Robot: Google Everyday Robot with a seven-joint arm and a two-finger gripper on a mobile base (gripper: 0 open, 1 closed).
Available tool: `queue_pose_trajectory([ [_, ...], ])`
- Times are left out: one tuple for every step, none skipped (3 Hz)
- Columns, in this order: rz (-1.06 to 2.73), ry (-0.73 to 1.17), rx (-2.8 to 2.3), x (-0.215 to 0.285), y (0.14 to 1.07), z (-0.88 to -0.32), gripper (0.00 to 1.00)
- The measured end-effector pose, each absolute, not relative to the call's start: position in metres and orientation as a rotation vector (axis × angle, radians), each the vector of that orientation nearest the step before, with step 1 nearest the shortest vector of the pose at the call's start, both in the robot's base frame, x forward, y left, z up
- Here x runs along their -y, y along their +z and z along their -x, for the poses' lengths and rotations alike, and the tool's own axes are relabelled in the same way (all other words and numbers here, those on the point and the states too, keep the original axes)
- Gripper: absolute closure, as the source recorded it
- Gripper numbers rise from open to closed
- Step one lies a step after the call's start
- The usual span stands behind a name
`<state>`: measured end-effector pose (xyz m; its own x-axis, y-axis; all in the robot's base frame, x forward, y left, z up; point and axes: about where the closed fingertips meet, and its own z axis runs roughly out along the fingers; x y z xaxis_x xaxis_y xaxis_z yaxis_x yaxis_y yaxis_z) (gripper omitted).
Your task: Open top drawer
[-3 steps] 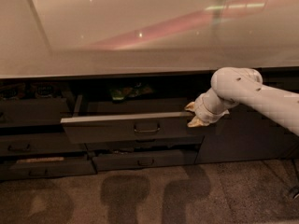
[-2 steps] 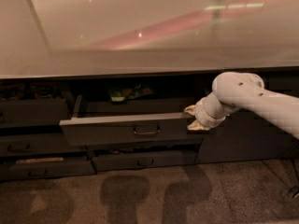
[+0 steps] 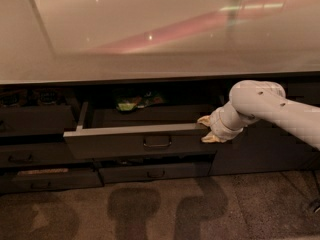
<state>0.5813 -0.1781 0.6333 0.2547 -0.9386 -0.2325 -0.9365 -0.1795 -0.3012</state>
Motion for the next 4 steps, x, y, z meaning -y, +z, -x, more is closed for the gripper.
queue_pose_trajectory([
  [2.155, -0.001, -1.709, 0.1774, 0.6348, -0.5795, 1.0],
  [2.157, 0.01, -1.704, 0.1762, 0.6355, -0.5764, 1.0],
  [2.148, 0.016, -1.674, 0.1714, 0.6385, -0.5703, 1.0],
  [2.148, 0.016, -1.674, 0.1727, 0.64, -0.5696, 1.0],
])
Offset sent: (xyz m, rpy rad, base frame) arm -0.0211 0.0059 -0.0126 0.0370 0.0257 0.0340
